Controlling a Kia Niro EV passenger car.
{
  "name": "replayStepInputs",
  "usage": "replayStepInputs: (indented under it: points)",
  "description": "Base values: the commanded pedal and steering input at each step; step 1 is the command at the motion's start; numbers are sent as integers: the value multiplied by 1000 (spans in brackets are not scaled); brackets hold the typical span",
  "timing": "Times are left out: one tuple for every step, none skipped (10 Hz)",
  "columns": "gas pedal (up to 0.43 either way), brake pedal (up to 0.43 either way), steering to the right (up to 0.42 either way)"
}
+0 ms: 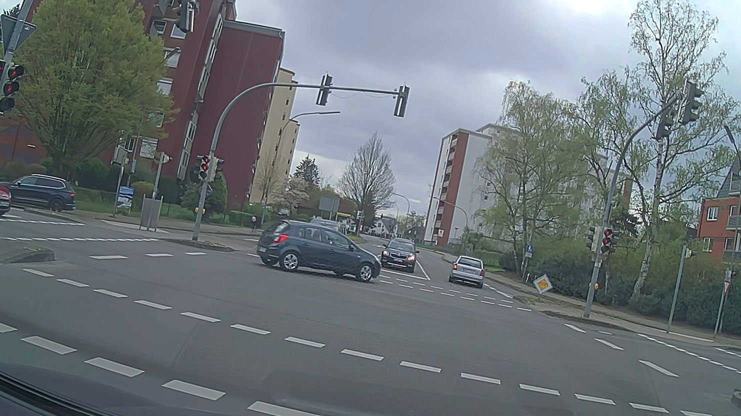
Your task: Follow the waypoints while adhering to traffic rules and regulations
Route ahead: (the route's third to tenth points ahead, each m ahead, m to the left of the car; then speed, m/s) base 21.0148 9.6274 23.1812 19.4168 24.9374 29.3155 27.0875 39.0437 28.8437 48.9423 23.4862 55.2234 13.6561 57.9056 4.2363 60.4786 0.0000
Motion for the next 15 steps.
replayStepInputs:
  points:
    - [0,299,-10]
    - [0,293,-10]
    - [0,293,-10]
    - [0,293,-10]
    - [0,293,-10]
    - [0,293,-10]
    - [0,299,-10]
    - [0,299,-10]
    - [0,299,-10]
    - [0,293,-10]
    - [0,299,-10]
    - [0,293,-10]
    - [0,293,-10]
    - [0,299,-10]
    - [0,293,-10]
